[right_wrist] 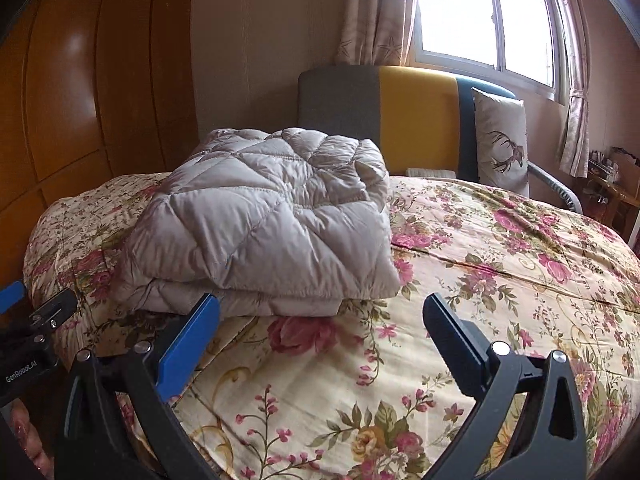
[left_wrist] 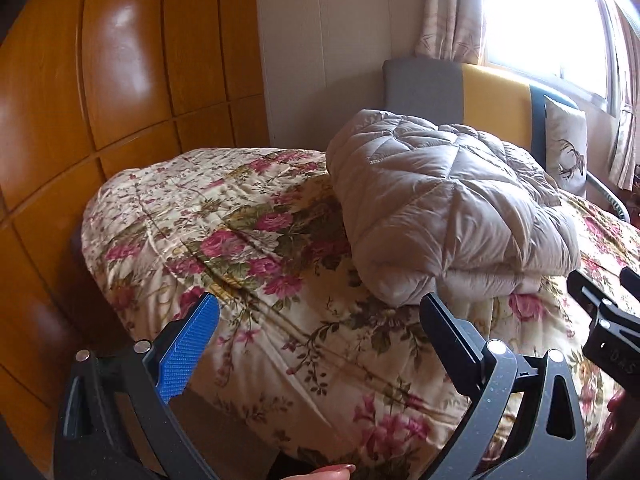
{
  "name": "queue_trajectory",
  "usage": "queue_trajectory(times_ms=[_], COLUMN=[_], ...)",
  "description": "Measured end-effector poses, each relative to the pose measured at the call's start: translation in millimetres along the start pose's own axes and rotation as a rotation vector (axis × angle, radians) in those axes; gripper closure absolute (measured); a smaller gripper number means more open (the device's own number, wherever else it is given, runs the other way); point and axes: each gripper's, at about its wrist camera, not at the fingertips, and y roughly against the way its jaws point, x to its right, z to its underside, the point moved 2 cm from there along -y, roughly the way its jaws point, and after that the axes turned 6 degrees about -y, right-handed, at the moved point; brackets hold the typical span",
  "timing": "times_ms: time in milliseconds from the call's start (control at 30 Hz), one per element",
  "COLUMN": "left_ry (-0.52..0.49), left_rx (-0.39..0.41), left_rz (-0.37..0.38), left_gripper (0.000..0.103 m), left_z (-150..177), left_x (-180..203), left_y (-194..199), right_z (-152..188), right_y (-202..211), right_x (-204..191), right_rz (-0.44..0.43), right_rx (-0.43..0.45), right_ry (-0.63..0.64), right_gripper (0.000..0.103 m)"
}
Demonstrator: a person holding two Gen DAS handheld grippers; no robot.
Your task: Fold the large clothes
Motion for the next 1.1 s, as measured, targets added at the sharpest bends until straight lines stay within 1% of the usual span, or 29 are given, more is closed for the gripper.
queue_trajectory(times_ms=[100, 267, 500, 1100], left_ry=[0.002, 0.016, 0.021, 0.026], left_rx=[0.001, -0.006, -0.020, -0.030], left_rz=[-0.014, 0.002, 0.009, 0.012], left_gripper=[0.004, 0.004, 0.004, 0.004], left_z=[0.7, 2.3, 3.6, 6.2], left_x=[-1.7, -3.5, -2.5, -2.1], left_y=[1.0, -0.2, -2.7, -6.3], right_z=[3.7, 4.6, 3.7, 3.3], right_y=[4.1, 8.6, 8.1, 6.2], right_x=[-0.6, 1.2, 1.3, 4.2], right_rz=[0.027, 0.037, 0.015, 0.009], right_rx=[0.001, 0.006, 0.002, -0.005], right_ry=[0.010, 0.010, 0.007, -0.005], right_gripper=[0.002, 0.002, 0.002, 0.002])
